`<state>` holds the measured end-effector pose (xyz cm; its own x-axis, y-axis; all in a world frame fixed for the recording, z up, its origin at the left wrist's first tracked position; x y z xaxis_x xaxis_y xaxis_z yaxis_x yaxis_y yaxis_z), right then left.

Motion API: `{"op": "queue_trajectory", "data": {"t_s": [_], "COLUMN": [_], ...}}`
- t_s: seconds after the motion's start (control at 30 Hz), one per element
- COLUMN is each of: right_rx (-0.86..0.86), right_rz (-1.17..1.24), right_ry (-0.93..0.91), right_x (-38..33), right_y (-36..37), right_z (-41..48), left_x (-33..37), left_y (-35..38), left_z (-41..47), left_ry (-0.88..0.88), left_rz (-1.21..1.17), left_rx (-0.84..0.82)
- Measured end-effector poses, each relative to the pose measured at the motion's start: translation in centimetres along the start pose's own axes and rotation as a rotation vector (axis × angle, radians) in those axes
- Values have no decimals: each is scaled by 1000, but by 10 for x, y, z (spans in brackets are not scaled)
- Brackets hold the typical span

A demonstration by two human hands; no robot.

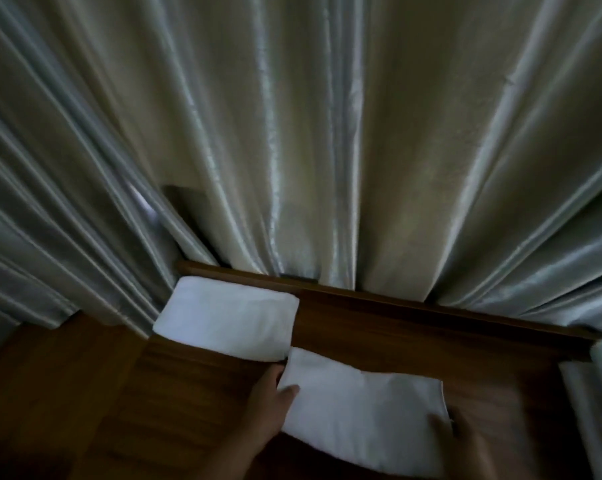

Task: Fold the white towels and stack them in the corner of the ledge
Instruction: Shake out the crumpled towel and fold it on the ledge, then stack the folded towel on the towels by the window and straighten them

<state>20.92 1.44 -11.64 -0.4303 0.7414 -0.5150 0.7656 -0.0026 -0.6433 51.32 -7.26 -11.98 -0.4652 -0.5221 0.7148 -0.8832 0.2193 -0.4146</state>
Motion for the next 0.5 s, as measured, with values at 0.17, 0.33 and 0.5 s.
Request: {"op": "queue_trajectory", "data": {"t_s": [0.17, 0.33, 0.5], "right_rx": [-3, -40, 16], "right_rz": [177, 348, 370], "right_ry": [-74, -118, -186], "right_x": [-64, -174, -245], "right_y": [57, 138, 196], "right_z": [1, -11, 13], "left_x": [-2, -5, -10], "left_y": [-114, -221, -274], "left_z": [35, 98, 161], "left_ry": [128, 160, 211], "left_rz": [33, 80, 111], "left_rx": [144, 285, 298]}}
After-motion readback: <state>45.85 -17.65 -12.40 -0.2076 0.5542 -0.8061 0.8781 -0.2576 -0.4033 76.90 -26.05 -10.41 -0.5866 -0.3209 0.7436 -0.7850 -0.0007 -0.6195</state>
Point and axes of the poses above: each hand's wrist, its own z-axis towards the middle knuckle, its own y-axis out of the palm, x = y × z, the point moved 1 cm from there along z, towards the middle knuckle, and after that the axes turned 3 degrees about x, right-handed, at the moved point
